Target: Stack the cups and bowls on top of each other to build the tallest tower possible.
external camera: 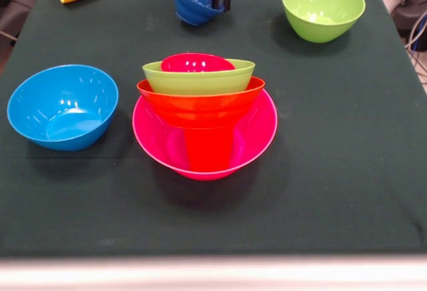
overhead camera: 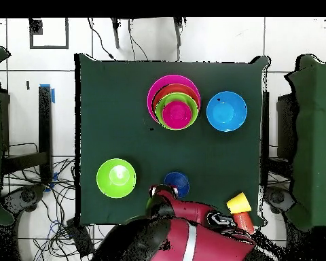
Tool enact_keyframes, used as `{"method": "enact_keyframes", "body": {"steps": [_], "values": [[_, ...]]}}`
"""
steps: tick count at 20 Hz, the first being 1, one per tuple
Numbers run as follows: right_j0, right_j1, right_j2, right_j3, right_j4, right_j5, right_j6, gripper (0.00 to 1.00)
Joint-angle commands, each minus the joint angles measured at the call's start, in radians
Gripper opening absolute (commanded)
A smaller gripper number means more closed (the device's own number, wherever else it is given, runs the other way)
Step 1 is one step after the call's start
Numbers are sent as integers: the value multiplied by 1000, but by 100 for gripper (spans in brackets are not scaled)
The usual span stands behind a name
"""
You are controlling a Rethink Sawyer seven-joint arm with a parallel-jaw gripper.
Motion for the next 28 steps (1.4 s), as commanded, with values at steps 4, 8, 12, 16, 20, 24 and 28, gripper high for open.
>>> {"method": "enact_keyframes", "body": {"steps": [4,8,12,16,20,24,28], "values": [[-58,-292,150,-71,124,615,48,0],[-41,-307,145,-113,120,681,43,0],[-37,-319,149,-148,110,743,45,0],[-43,-327,158,-163,99,762,51,0],[-43,-331,158,-168,87,752,55,0],[-27,-333,150,-186,80,731,72,0],[-24,-359,161,-210,81,730,63,0]]}}
